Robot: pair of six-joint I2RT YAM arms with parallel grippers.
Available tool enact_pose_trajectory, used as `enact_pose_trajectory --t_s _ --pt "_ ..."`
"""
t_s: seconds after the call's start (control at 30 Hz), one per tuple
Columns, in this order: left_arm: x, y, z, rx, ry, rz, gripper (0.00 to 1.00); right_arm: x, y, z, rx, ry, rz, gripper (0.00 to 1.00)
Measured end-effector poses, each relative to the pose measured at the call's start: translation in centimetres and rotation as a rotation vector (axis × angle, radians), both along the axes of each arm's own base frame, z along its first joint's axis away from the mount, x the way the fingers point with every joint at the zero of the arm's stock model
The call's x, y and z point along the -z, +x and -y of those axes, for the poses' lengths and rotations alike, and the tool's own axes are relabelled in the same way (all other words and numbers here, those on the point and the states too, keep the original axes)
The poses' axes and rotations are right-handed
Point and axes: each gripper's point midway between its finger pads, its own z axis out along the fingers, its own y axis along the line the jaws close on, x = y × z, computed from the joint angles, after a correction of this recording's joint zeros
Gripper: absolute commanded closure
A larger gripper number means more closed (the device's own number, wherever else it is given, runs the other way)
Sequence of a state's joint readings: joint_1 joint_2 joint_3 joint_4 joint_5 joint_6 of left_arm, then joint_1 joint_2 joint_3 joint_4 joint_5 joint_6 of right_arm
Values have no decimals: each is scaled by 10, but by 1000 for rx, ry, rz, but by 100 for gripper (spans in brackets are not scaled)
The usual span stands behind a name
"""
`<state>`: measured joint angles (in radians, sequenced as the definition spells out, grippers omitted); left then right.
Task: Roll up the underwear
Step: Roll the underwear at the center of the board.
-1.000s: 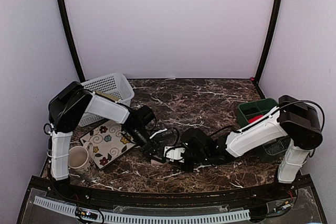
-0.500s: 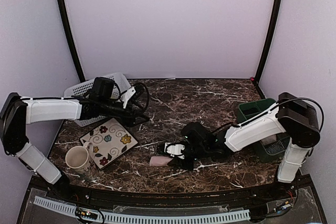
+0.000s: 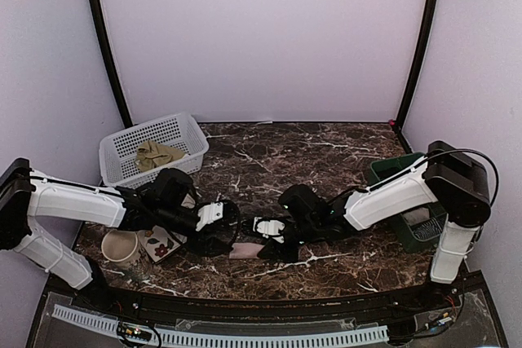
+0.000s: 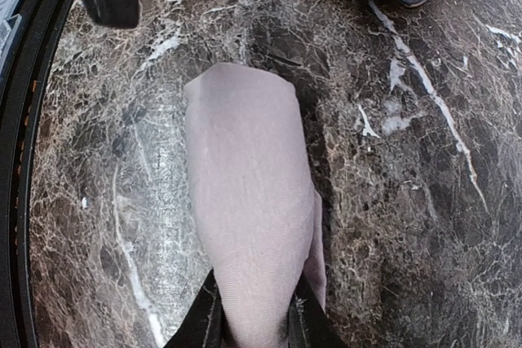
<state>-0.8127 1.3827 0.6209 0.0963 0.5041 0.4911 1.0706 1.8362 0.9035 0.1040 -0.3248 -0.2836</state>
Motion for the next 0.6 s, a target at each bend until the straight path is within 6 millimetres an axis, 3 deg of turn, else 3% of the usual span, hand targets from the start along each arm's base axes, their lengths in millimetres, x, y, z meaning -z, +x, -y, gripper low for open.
enact_pose_trajectory --t_s 0.3,0.43,0.6 --pt "36 -10 10 34 50 -45 46 0 1 0 9 -1 1 100" --pt "43 -9 16 41 45 -41 47 0 1 0 11 -2 -1 100" --pt "45 -8 22 53 27 -27 59 0 1 0 17 -2 -5 100"
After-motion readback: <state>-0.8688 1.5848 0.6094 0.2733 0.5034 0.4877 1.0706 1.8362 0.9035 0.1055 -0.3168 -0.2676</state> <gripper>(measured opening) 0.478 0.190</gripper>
